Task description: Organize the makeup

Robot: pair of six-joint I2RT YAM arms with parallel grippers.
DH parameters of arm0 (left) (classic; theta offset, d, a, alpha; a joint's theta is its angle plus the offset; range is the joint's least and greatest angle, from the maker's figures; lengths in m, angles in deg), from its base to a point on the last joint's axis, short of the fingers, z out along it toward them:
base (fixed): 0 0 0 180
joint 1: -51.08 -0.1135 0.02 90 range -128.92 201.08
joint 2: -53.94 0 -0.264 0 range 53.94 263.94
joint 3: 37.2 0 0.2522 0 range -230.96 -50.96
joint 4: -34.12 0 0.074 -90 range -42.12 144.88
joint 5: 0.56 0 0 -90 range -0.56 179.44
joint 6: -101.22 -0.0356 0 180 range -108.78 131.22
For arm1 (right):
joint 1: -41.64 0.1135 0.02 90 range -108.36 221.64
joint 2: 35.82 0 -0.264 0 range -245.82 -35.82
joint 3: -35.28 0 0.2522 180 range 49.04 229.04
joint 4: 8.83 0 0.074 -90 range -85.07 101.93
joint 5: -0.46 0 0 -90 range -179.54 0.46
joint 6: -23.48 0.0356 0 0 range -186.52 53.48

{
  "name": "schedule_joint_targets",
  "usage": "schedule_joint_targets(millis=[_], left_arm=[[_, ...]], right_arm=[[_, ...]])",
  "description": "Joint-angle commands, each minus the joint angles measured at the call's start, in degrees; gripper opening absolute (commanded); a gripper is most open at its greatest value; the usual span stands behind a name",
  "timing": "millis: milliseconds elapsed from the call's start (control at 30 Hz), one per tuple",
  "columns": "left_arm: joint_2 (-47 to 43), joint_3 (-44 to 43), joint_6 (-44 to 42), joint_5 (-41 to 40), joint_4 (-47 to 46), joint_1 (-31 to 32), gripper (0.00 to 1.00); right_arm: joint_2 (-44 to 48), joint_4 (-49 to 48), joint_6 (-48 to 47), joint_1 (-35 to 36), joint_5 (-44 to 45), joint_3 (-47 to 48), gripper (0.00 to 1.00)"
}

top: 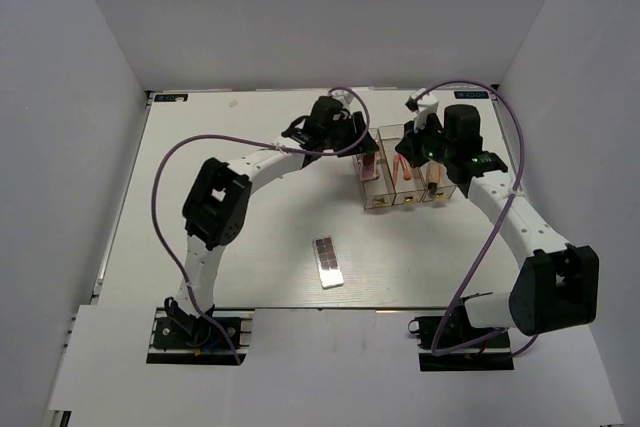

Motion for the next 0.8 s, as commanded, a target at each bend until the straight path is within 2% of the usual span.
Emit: schedule_joint_targets(millis=[0,67,133,167,200,267,300,333,367,433,533,733,767], left_arm=[[2.8,-5.6,3.8,0.5,-2.3,2.3,0.34],[5.0,-7.4,3.6,-1.9,-1.0,3.4,0.35],[6.4,-9.7,3.2,-3.4,0.9,4.0,0.41],[6.6,-10.4,3.1,-5.2,1.7,4.5,0.45],[6.7,-11.1,2.8,-5.8,2.3,4.5,0.54],[6.3,-11.2,2.5,-7.0,3.0,5.0,0.61],[6.2,-11.2,2.3,-7.0,3.0,5.0,0.62],[6.0,-11.2,2.3,-7.2,3.2,5.0,0.66],[5.7,-11.3,2.2,-7.6,3.2,5.0,0.67],[5.3,-11.5,2.1,-8.0,3.4,5.0,0.71],[4.8,-12.1,1.7,-9.0,3.5,5.0,0.73],[1.5,-12.0,1.4,-12.6,4.9,4.4,0.72],[0.5,-11.1,1.4,-12.8,5.1,3.7,0.69]], right_arm=[[2.3,-3.3,0.8,-0.8,0.1,-1.1,0.00],[2.7,-3.5,1.0,-1.2,0.2,-1.7,0.00],[3.0,-3.7,1.0,-1.6,0.1,-1.8,0.00],[3.1,-3.7,0.7,-1.8,0.1,-2.1,0.00],[3.4,-3.5,0.6,-2.0,-0.2,-2.2,0.00],[3.4,-3.1,-0.5,-2.1,-1.2,-2.5,0.01],[3.4,-2.8,-0.8,-2.4,-2.9,-2.5,0.15],[3.5,-2.5,-1.3,-2.3,-4.2,-2.6,0.21],[3.4,-1.7,-1.6,-2.5,-5.3,-2.6,0.31],[3.6,-0.5,-3.7,-2.6,-10.4,-2.6,0.38],[3.7,1.0,-5.5,-2.6,-15.2,-2.6,0.44],[4.2,4.4,-9.8,-3.2,-21.7,-1.2,0.43],[4.2,5.4,-11.3,-3.4,-25.8,-1.0,0.40]])
